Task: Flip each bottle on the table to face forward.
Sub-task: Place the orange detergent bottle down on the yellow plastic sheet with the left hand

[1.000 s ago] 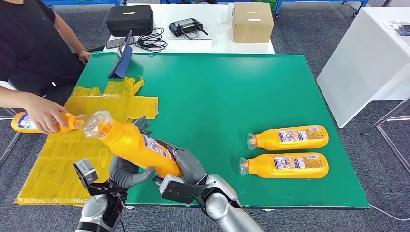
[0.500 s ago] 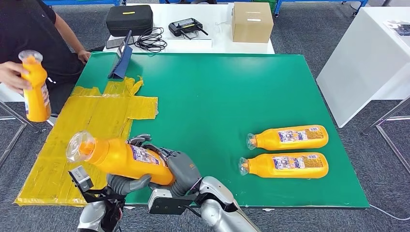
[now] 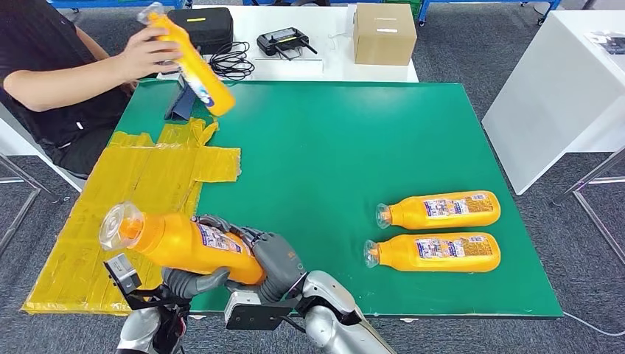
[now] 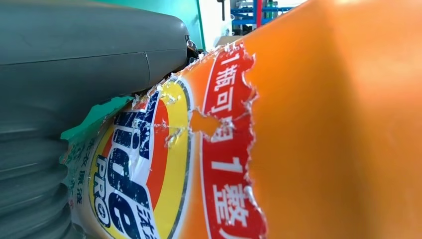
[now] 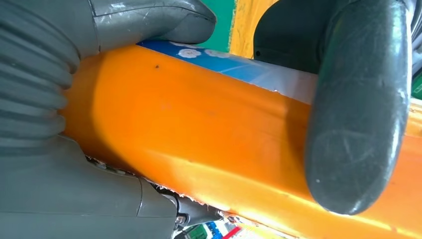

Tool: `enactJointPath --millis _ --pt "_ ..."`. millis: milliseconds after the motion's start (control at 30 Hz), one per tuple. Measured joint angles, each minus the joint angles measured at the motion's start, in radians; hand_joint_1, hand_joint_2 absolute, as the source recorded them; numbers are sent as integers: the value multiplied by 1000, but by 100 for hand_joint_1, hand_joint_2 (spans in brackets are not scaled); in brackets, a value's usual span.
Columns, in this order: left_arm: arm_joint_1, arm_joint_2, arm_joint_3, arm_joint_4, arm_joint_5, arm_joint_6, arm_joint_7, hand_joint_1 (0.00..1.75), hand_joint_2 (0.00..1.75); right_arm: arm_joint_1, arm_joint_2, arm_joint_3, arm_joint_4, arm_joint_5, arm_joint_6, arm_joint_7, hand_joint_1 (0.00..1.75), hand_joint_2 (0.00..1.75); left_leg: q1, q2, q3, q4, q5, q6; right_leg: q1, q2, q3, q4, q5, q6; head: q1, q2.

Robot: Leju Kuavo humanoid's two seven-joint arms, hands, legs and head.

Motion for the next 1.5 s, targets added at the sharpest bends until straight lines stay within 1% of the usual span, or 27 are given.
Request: enactJointPath --millis 67,133,167,200,267,300,367,433,500,567,633,767,833,900,1067,1133,1300,1367,1400,1433,1500 --pt "1 0 0 -1 -9 12 -7 175 175 1 -1 0 2 5 -10 2 175 175 0 0 0 0 0 0 0 0 0 0 0 0 0 0" --pt "4 -1 -3 -14 -85 77 -39 175 175 5 -4 -1 3 17 -31 10 175 175 0 0 0 0 0 0 0 0 0 0 0 0 0 0" --pt "7 -2 -7 -27 -144 124 -60 175 175 8 -6 -3 3 25 -45 17 158 175 0 0 0 0 0 0 0 0 0 0 0 0 0 0" --pt "11 -4 -13 -41 -202 168 -76 175 175 10 -9 -5 3 32 -57 23 114 175 0 0 0 0 0 0 0 0 0 0 0 0 0 0" --pt "16 -6 -23 -66 -270 221 -86 175 175 11 -14 -11 2 45 -72 35 27 175 0 0 0 0 0 0 0 0 0 0 0 0 0 0" --pt "18 -7 -26 -76 -291 239 -86 175 175 11 -15 -13 1 55 -78 45 0 175 0 1 0 0 0 0 0 0 0 0 0 0 0 0" --pt "24 -7 -31 -93 -353 299 -87 175 175 10 -17 -18 1 81 -84 82 0 175 0 1 0 0 0 0 0 0 0 0 0 0 0 0" --pt "33 -8 -35 -109 -461 410 -87 175 175 5 -23 -30 1 95 -75 122 0 175 0 1 0 0 0 0 0 1 -1 0 0 0 0 0" --pt "38 -8 -35 -123 -616 590 -83 175 175 1 -36 -49 -6 90 -62 142 0 175 0 0 0 0 0 0 0 0 -1 0 0 0 0 0" --pt "39 -4 -27 -135 -776 784 -66 175 175 5 -63 -76 -22 80 -50 148 0 175 -1 -2 0 0 0 0 0 -1 0 0 0 0 0 0" --pt "41 4 -19 -139 -900 910 -23 175 175 13 -96 -100 -52 72 -38 148 0 175 -1 -1 -1 0 0 0 0 -1 0 0 0 0 0 0" --pt "36 37 3 -102 -1148 1067 112 175 175 30 -165 -130 -156 53 -18 149 0 175 -1 0 0 0 0 0 -1 0 -1 0 0 0 0 0" --pt "32 58 24 -61 -1242 1113 166 175 175 37 -204 -146 -207 35 -8 147 0 175 -1 0 -1 0 0 0 -1 0 -1 0 0 0 0 0" --pt "24 81 49 -9 -1341 1138 221 175 175 44 -244 -163 -258 13 -2 139 0 175 -1 0 -1 0 0 0 -1 0 -1 0 0 0 0 0" --pt "9 132 105 128 -1483 1145 304 175 175 67 -339 -216 -387 -27 9 121 0 175 -1 0 0 0 0 0 -1 0 -1 0 0 0 0 0" --pt "2 139 113 153 -1516 1142 325 175 175 72 -356 -228 -411 -29 9 120 0 175 -1 0 0 0 0 0 -1 0 -1 0 0 0 0 0" --pt "1 141 115 160 -1525 1140 331 175 175 74 -360 -230 -417 -30 9 120 0 175 -1 0 0 0 0 0 -1 0 -1 0 0 0 0 0" --pt "-6 152 120 208 -1573 1125 361 175 175 81 -390 -247 -459 -48 24 112 0 175 -1 0 0 0 0 0 -1 0 -1 0 0 0 0 0" --pt "-14 160 122 249 -1596 1113 378 160 175 89 -418 -267 -495 -63 40 106 0 175 -2 -1 -1 0 0 0 -1 0 -1 0 0 0 0 0" --pt "-29 171 123 299 -1609 1091 387 116 175 103 -458 -294 -543 -101 70 91 0 175 -2 -1 -1 0 0 1 -1 -1 0 -1 0 0 0 0" --pt "-54 185 118 366 -1586 1060 377 29 175 132 -525 -342 -615 -169 121 64 0 175 -3 -2 0 0 0 1 -2 -2 2 -1 0 0 0 0"
